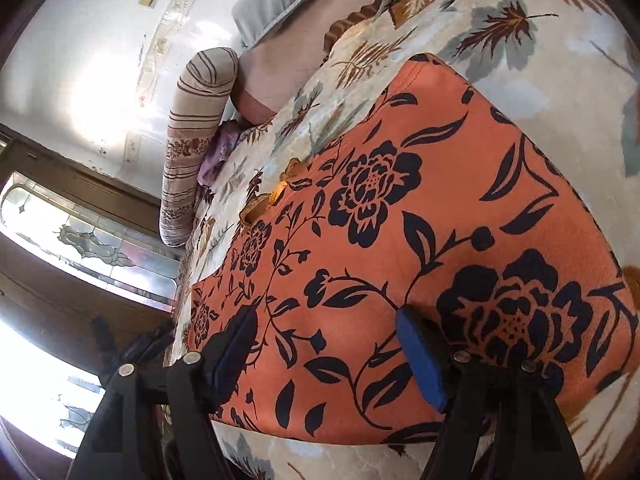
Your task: Fold small clothes
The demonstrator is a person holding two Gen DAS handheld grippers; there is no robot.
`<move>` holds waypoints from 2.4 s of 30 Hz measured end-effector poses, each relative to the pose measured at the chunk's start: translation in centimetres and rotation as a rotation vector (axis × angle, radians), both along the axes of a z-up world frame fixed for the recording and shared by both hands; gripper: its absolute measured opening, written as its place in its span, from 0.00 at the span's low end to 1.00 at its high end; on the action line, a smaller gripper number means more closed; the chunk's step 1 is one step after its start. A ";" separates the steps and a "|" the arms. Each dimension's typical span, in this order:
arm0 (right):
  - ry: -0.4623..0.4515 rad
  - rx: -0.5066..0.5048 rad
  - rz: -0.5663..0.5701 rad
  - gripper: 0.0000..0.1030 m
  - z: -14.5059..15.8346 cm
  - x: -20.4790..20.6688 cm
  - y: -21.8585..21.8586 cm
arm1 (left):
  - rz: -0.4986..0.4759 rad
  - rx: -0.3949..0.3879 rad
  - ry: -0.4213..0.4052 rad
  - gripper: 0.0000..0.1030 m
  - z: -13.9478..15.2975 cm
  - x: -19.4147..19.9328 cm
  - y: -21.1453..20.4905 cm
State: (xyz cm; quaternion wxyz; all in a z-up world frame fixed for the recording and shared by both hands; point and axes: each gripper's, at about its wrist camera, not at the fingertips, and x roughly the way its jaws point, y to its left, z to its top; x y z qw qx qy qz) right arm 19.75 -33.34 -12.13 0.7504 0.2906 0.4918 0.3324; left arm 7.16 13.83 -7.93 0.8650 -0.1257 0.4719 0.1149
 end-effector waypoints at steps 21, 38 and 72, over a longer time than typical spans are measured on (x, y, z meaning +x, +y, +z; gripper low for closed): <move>0.012 0.074 -0.110 0.73 0.1 -1.1 0.0 | -0.031 0.006 -0.093 0.76 1.4 -9.0 -6.4; 0.011 0.019 -0.318 0.76 0.6 -4.0 -6.5 | -0.023 0.032 0.055 0.78 -3.0 -9.6 -7.6; 0.234 0.155 -0.391 0.76 -3.4 -5.3 -6.7 | -0.067 0.040 0.015 0.78 -0.4 -9.6 -10.2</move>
